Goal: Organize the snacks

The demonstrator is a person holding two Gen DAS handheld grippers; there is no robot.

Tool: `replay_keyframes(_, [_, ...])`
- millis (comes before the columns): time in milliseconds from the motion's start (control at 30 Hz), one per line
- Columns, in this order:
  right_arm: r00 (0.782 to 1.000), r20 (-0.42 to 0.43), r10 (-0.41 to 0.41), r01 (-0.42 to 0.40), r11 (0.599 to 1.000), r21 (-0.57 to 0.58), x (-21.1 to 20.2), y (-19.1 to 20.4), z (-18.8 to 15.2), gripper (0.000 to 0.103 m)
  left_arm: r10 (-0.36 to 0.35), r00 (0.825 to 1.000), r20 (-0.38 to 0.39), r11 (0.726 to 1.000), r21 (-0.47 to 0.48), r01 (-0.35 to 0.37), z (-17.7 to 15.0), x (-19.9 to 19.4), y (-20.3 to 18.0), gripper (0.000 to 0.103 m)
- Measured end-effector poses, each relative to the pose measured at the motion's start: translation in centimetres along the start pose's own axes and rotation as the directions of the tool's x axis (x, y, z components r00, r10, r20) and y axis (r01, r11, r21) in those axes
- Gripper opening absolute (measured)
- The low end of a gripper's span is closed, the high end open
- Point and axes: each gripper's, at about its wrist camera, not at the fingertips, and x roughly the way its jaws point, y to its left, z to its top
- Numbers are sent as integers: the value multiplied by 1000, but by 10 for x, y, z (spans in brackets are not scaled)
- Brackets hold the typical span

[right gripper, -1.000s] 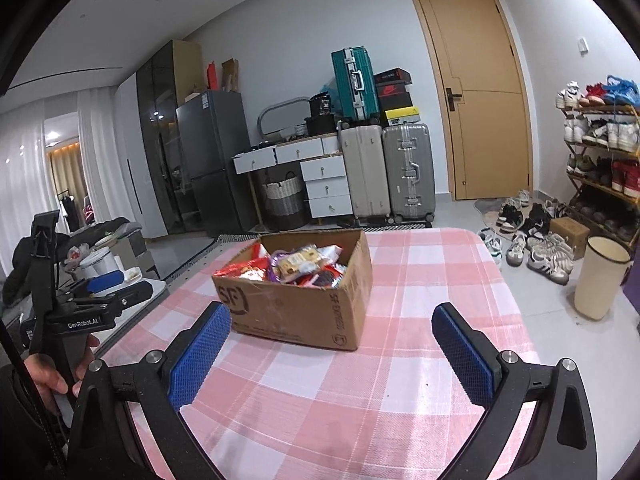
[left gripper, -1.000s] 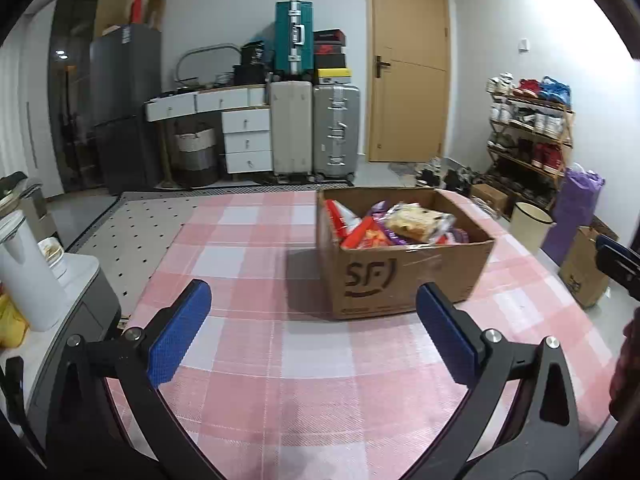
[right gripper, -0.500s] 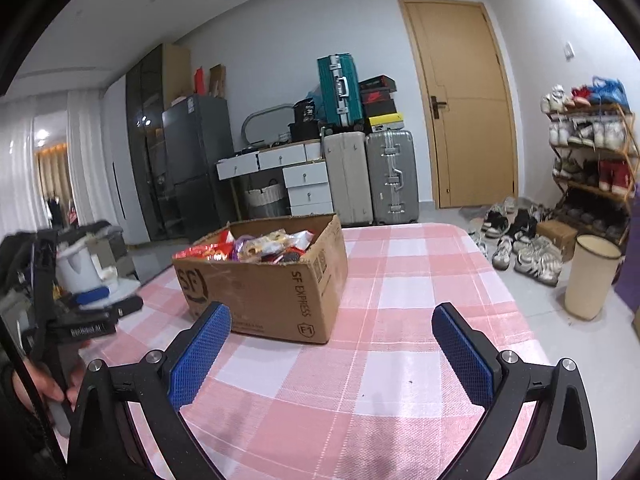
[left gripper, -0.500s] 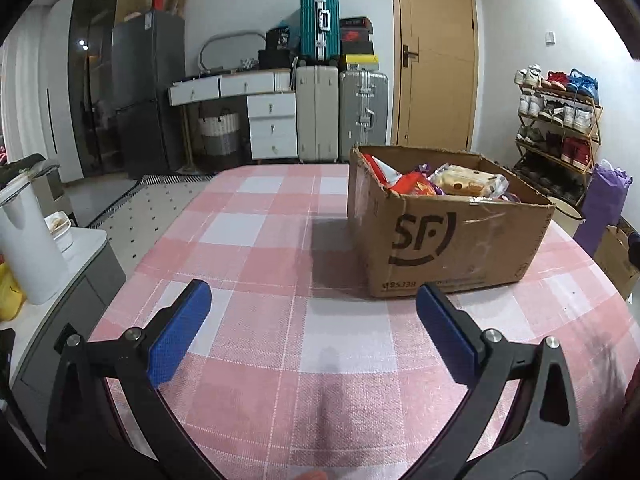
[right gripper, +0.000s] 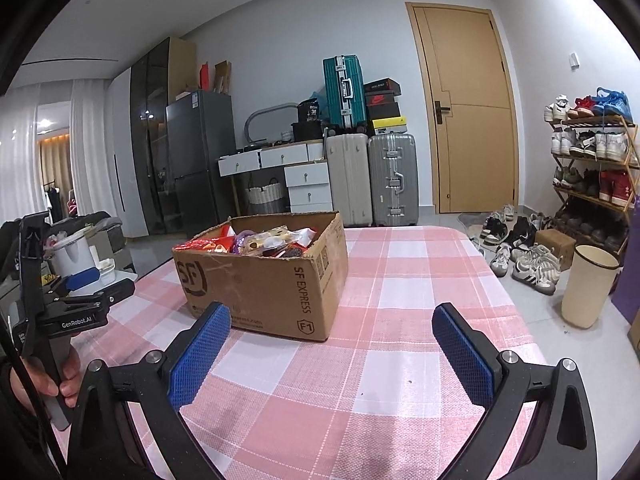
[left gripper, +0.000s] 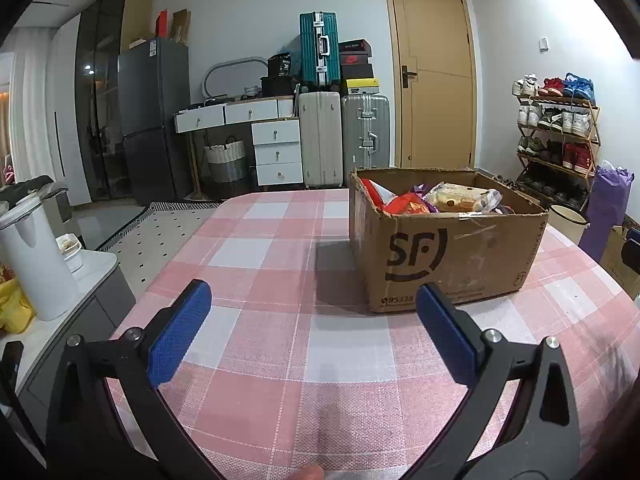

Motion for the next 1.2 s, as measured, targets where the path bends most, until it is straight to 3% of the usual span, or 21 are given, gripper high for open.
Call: replay_keyframes(1200, [1000,9,-3,3,1000,7,-3,-2,0,103,-1,1000,5,1000,-3,1,1,-9,2,102])
